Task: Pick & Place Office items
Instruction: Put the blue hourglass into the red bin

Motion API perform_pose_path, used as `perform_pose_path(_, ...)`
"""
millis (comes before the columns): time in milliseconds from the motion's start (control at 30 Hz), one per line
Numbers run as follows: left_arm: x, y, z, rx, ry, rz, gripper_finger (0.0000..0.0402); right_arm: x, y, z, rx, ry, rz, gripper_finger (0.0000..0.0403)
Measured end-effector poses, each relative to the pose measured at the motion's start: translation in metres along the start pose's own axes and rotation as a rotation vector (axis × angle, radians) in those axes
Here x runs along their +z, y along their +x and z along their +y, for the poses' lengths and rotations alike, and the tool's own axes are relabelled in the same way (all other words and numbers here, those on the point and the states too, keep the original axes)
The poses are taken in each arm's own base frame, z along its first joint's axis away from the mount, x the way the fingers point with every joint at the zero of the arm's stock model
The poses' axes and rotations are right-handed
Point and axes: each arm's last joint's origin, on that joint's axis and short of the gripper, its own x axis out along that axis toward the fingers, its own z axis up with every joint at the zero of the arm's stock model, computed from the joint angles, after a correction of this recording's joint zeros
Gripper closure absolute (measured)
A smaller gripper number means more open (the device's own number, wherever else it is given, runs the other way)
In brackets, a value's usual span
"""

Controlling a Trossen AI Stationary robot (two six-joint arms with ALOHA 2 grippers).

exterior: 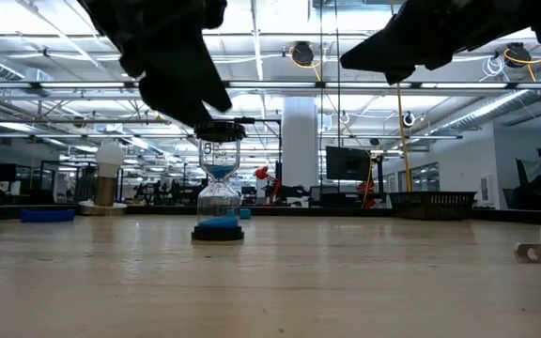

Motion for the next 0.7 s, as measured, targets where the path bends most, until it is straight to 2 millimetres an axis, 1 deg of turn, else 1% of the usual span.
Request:
perform_pose_path(167, 0.0, 0.011, 0.0, 0.007, 0.022, -0.016, 0.0026, 0.001, 0.0, 0.0, -0.002, 0.001, -0.008, 0.0402)
perform_pose_path(367, -0.006, 0.026, 0.0, 0.029, 0.043, 0.013, 0.0023, 0.001, 0.0, 0.0, -0.002, -0.003, -0.013, 0.0402)
perform_pose_path(467, -0.008, 0.032, 0.002, 0.042, 0.046, 0.025, 0.003, 0.001, 0.0, 0.0, -0.002, -0.005, -0.013, 0.0402)
perform_pose_path(600, -0.006, 0.034, 0.005, 0.047, 0.059, 0.024, 0.006, 0.001, 0.0, 0.0, -0.002, -0.004, -0.014, 0.0402)
perform_pose_path(700, -0.006, 0.034, 0.006, 0.051, 0.055, 0.024, 0.0098, 0.001, 0.0, 0.0, -0.002, -0.004, -0.013, 0.0402)
